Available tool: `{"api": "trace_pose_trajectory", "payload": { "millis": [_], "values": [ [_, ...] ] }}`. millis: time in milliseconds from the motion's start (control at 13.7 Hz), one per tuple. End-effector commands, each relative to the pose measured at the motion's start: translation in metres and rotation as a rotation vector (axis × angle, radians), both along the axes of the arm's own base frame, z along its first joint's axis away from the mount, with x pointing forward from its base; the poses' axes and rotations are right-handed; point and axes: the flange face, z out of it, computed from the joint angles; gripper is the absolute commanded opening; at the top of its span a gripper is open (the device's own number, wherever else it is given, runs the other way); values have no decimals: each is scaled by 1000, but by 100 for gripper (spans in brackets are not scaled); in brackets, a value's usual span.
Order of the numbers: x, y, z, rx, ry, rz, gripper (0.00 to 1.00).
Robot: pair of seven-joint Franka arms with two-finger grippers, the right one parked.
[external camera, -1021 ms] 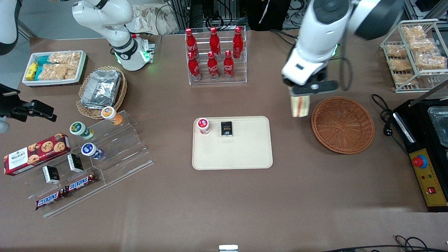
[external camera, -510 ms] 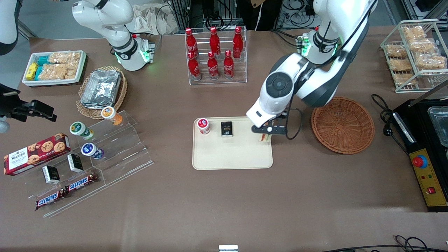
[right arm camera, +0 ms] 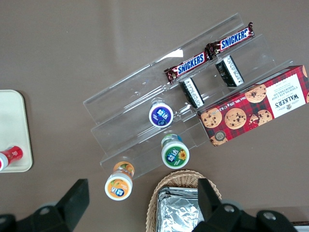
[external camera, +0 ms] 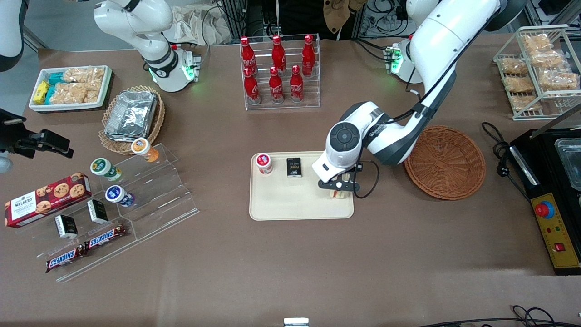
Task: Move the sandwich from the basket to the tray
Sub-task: 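Carry the sandwich over the cream tray and lower it, then open the left gripper to release the sandwich and raise it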
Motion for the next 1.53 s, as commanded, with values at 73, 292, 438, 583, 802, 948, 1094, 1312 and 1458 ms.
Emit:
{"api": "trace_pose_trajectory", "payload": {
  "millis": [73, 292, 438, 583, 802, 948, 1094, 1312, 1458],
  "values": [
    [6, -5, -14, 11, -23, -3, 46],
    [4, -3, -23, 40, -36, -36, 100],
    [6, -4, -20, 29, -33, -11, 100],
    [8, -7, -15, 20, -38, 3, 100],
    [21, -3, 51, 19, -52, 108, 100],
    [32, 7, 121, 31, -91, 138, 100],
    [43, 35, 194, -31, -134, 233, 100],
    [33, 100, 291, -66, -169, 383, 100],
    [14, 155, 351, -96, -178, 358, 100]
  ]
}}
